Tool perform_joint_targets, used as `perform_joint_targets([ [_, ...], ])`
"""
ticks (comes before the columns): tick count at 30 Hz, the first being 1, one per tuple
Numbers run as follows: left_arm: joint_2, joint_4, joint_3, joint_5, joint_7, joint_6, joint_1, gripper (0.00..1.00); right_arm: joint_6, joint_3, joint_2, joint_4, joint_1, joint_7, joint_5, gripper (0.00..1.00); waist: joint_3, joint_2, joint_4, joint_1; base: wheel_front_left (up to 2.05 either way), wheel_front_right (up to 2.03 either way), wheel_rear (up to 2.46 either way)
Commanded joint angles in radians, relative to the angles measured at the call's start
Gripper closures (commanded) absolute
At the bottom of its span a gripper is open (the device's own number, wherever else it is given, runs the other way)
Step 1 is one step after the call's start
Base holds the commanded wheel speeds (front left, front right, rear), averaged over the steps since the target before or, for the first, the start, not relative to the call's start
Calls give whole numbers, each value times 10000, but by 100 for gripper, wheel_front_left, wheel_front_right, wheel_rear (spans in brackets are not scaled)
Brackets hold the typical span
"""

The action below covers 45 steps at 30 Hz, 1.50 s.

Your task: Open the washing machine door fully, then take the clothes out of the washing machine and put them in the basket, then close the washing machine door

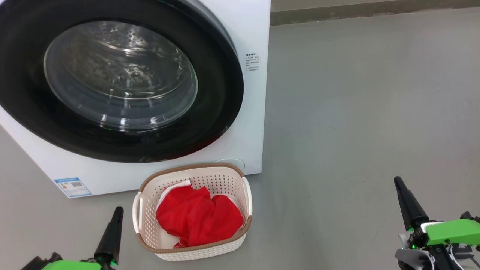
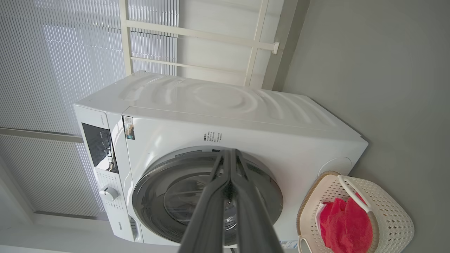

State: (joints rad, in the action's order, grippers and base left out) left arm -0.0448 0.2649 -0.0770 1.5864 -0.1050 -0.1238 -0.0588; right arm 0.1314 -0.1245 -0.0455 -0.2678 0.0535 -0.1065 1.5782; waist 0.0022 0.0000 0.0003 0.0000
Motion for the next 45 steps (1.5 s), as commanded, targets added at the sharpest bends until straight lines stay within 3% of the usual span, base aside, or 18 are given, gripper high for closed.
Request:
perform_joint_targets([
  [1, -55, -198, -375, 216, -88, -69, -493, 100, -7, 96, -47, 230, 545, -76, 294, 100, 8, 0, -3, 0, 0, 0, 0],
  [45, -55, -199, -371, 219, -85, -69, -492, 100, -7, 101, -47, 230, 544, -72, 299, 100, 8, 0, -3, 0, 0, 0, 0],
])
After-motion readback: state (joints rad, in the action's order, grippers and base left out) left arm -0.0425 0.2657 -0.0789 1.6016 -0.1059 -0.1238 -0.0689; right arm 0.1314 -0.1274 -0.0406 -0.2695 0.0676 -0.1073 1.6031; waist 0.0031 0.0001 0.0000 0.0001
